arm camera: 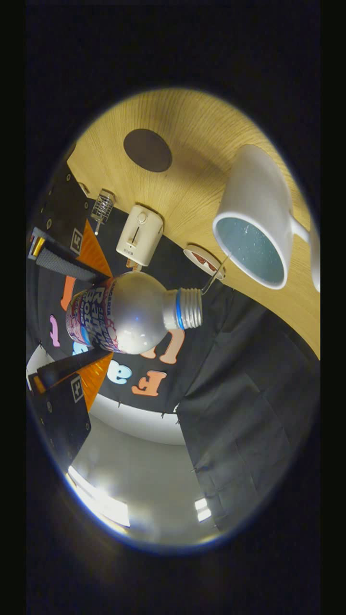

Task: Take the bottle from table, then pour the juice into the cup, finally place the bottle on the coaster

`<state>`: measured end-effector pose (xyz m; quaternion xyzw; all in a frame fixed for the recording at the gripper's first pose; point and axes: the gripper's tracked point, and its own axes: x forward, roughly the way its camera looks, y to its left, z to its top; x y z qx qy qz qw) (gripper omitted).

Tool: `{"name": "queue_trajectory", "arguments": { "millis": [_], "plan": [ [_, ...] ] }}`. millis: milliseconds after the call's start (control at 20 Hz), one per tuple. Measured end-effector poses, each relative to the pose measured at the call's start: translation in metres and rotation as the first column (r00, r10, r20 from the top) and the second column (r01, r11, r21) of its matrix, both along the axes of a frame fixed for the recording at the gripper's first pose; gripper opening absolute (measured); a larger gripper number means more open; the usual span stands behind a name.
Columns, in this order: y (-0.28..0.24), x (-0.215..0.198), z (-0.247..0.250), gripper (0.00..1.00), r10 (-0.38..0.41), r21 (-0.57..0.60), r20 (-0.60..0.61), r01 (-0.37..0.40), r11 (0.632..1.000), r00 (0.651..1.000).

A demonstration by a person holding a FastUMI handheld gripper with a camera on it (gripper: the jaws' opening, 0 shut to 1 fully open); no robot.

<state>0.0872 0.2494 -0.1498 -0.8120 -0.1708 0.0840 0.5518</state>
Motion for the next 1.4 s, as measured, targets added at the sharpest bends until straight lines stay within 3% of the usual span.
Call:
{"name": "queue_trajectory", "arguments": {
  "millis": [950,1400],
  "plan": [
    [0.011,-0.008,-0.006,0.76,0.031,-0.029,-0.008,-0.031,0.999,0.999],
    [0.008,-0.016,-0.028,0.76,-0.007,0.100,-0.160,0.024,0.995,0.987]
  ]
}}
